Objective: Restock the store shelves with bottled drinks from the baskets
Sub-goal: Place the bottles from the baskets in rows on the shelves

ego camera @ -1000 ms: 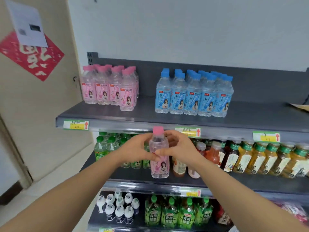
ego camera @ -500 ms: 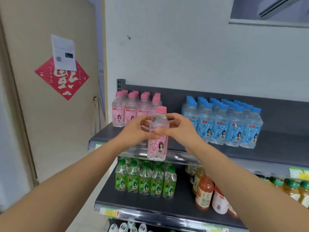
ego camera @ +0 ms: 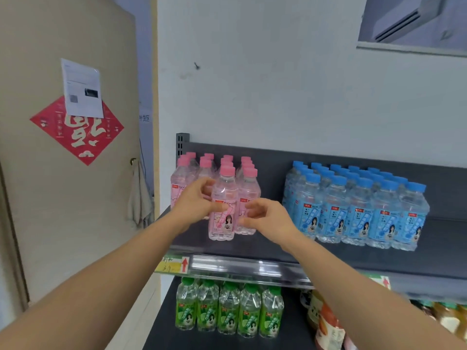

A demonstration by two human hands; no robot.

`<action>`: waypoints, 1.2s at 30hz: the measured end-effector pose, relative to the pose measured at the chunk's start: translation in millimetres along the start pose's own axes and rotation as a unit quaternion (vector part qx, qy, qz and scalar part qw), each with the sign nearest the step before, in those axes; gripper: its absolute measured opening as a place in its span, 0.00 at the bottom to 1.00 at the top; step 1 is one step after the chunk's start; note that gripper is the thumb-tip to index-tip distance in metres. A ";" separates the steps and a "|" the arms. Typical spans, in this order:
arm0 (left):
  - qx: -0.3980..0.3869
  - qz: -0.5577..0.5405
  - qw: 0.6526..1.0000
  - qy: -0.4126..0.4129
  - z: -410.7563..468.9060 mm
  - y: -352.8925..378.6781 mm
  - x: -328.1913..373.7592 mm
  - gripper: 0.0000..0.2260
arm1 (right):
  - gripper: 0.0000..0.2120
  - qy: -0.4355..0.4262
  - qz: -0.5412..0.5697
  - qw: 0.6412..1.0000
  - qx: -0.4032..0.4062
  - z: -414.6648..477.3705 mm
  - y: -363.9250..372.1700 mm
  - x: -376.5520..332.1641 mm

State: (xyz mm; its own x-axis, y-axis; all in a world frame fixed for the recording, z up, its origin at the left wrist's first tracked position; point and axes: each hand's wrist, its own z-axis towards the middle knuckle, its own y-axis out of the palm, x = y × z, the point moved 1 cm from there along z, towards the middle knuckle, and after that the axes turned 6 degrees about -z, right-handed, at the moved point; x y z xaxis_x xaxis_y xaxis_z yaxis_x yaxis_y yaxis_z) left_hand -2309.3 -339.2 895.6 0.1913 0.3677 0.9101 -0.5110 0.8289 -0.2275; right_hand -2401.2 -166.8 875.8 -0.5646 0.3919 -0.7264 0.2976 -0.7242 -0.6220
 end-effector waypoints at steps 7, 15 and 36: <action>-0.004 0.008 1.000 -0.020 26.3 -3.0 -17.9 0.31 | 0.13 0.007 -0.123 0.992 -0.021 9.9 5.2 20.5; -0.003 -0.006 1.000 -0.031 37.8 -0.3 -24.2 0.30 | 0.13 0.012 -0.154 0.987 -0.033 16.2 3.1 29.0; 0.119 0.266 0.955 0.061 3.2 24.8 -6.6 0.31 | 0.12 0.001 -0.190 0.982 -0.014 -21.4 -27.1 37.2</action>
State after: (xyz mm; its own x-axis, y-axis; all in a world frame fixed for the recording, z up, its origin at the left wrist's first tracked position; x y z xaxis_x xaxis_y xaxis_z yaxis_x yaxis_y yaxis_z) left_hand -2325.9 -322.4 885.0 -0.0599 0.7682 0.6374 -0.7359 0.3975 -0.5482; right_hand -2413.8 -120.4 859.3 -0.6367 0.6320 -0.4418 0.0874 -0.5100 -0.8557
